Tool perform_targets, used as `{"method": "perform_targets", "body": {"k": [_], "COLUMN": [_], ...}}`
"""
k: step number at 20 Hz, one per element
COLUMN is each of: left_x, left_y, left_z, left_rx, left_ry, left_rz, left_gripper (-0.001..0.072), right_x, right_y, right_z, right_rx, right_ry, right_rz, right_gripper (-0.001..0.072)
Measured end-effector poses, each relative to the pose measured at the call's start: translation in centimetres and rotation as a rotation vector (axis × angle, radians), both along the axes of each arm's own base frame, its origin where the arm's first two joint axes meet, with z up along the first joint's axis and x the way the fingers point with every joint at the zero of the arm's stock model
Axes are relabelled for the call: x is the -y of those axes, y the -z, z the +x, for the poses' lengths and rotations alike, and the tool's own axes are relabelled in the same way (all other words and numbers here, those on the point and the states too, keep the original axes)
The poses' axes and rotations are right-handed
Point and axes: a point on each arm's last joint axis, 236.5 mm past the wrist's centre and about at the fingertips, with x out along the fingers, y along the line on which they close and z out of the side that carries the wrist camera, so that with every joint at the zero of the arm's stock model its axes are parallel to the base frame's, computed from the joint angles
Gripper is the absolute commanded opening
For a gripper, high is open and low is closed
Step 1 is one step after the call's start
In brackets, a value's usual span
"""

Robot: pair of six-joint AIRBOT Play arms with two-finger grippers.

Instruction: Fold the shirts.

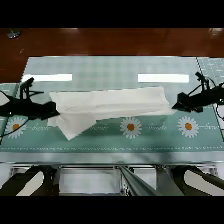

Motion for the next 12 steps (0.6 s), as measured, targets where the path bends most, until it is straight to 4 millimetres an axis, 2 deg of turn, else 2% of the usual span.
{"method": "perform_targets", "body": {"k": [2,6,9,12], "left_x": [-0.3,-0.7,-0.9,-1.0], "left_y": [-0.6,0.3,1.3,2.3], "left_z": [2.6,6.7,9.6,11.6], "left_rx": [0.035,0.023,0.01,-0.01], "left_ry": [-0.005,0.006,0.016,0.02], "left_rz": [-0.003,-0.009,-0.015,-0.019], "left_gripper": [0.0017,0.0017,0.0017,0.0017], "right_x": [-0.6,-1.4,-1.5,-1.4], "right_y": [-0.8,-0.8,0.0,1.1], "right_z": [2.5,6.3,7.6,8.5], "right_rx": [0.05,0.099,0.094,0.086], "right_ry": [0.021,0.064,0.086,0.108], "right_rz": [0.048,0.138,0.168,0.182], "right_gripper": [0.0028,0.0028,0.0028,0.0028]}}
